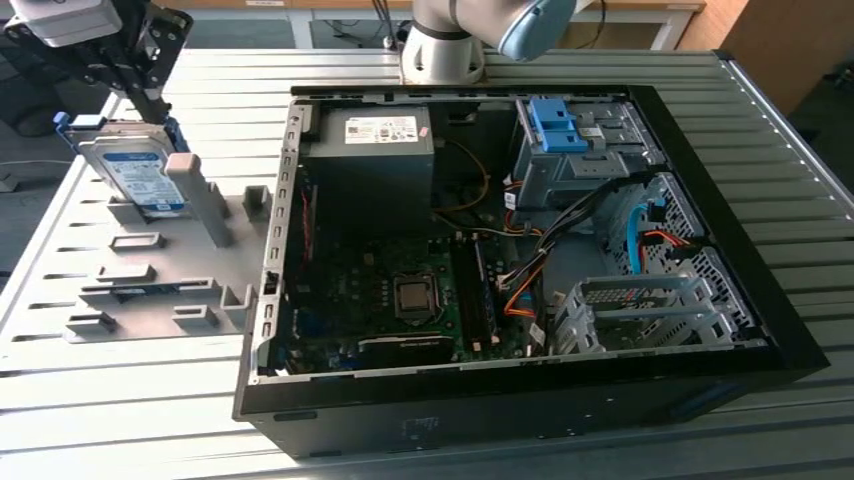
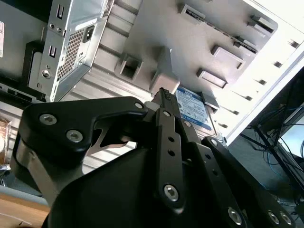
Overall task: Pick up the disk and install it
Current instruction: 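Reach for the disk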
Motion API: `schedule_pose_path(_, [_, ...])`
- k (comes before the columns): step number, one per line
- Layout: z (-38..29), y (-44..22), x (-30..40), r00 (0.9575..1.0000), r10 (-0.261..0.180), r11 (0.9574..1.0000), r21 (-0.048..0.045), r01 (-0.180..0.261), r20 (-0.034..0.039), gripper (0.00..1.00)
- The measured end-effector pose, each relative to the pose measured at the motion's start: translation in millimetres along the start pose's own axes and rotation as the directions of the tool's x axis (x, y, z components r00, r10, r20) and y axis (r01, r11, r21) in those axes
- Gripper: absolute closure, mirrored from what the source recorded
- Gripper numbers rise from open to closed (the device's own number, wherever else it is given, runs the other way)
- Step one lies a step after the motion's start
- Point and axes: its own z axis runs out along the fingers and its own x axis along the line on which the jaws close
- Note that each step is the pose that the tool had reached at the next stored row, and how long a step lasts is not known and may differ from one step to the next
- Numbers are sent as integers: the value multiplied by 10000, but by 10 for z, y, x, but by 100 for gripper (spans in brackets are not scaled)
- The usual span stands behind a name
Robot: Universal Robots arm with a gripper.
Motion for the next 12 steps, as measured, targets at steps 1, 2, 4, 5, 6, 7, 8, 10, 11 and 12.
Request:
schedule_pose_path(1, [-1,0,8,10000,0,10000,0,0,-1,89])
schedule_pose_path(2, [0,-1,16,10000,0,10000,0,0,0,89])
schedule_pose_path(4, [-1,-2,32,10000,0,10000,0,0,0,89])
schedule_pose_path(5, [-1,-3,40,10000,0,10000,0,0,0,89])
schedule_pose_path(6, [-1,-4,48,10000,0,10000,0,0,0,89])
schedule_pose_path(7, [-1,-4,56,10000,0,10000,0,0,0,89])
schedule_pose_path(8, [-2,-5,64,10000,0,10000,0,0,-1,89])
schedule_pose_path(10, [-2,-6,79,10000,0,10000,0,0,0,89])
schedule_pose_path(11, [-2,-7,88,10000,0,10000,0,0,0,89])
schedule_pose_path(12, [-2,-7,95,10000,0,10000,1,0,0,89])
